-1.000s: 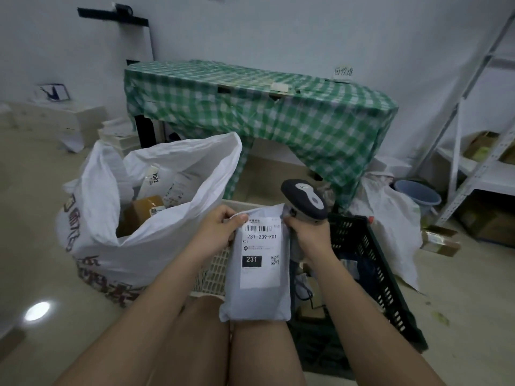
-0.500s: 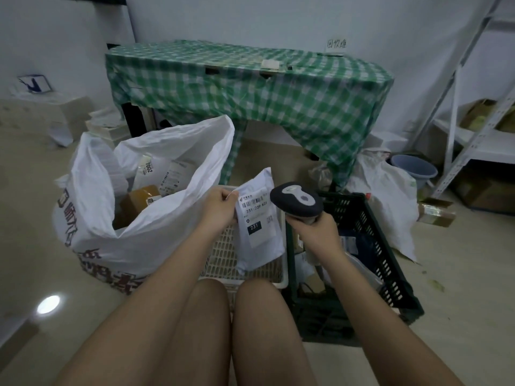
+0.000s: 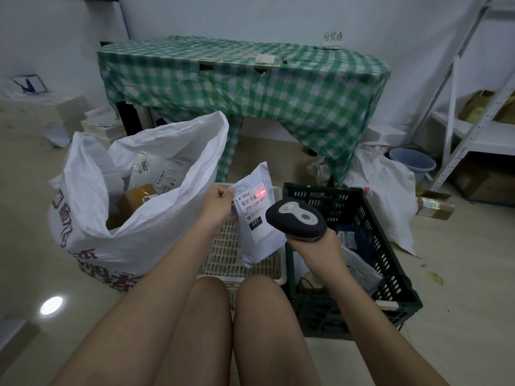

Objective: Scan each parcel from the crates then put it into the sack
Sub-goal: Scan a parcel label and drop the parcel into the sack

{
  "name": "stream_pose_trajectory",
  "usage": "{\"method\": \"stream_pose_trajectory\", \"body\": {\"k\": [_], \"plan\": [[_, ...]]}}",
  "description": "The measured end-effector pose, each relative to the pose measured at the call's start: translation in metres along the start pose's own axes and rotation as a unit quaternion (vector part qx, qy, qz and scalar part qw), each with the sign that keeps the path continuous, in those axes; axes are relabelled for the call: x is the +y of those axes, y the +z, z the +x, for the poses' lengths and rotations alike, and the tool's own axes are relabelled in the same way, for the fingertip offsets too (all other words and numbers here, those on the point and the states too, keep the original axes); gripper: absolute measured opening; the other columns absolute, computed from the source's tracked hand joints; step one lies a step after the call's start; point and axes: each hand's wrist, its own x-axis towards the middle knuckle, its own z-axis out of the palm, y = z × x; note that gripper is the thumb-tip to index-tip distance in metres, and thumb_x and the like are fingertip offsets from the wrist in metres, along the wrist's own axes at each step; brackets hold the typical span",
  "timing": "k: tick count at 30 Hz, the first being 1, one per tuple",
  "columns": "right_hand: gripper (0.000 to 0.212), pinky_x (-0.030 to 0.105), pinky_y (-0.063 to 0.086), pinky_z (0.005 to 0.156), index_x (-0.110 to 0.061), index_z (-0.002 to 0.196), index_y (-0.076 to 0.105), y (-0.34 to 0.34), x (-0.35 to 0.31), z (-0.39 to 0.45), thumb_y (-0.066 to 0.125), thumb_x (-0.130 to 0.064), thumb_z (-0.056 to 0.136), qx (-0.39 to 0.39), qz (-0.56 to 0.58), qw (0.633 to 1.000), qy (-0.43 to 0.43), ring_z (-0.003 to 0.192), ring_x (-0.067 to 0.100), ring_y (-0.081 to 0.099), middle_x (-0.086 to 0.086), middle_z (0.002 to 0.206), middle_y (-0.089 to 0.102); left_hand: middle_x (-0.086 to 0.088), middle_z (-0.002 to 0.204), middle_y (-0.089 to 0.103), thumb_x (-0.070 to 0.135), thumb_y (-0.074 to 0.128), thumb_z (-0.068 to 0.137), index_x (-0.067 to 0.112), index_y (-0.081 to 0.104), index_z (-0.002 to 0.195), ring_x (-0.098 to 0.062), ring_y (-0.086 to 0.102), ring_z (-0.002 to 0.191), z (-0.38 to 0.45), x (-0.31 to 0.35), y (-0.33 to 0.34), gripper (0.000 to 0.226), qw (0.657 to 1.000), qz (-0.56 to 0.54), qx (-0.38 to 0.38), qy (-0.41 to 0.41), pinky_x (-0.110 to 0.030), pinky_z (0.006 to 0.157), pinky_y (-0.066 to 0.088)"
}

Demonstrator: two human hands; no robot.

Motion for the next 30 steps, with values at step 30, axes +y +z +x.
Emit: {"method": "stream_pose_trajectory", "body": {"k": [30], "plan": [[0.023,0.029,0.046,0.072,-0.015,0.102,0.067,0.059,-0.132,0.015,0.074,-0.011,0.082,-0.014,0.138,0.987,-0.081,0.077,0.007,0.057,0.000,0.089,0.066,0.000,0.089,0.058,0.023,0.047,0.101,0.017,0.042,0.081,-0.010,0.064,0.084,-0.024,0.122,-0.108,0.021,0.945,-0.178,0.156,0.225,-0.031,0.065,0.059]]}}
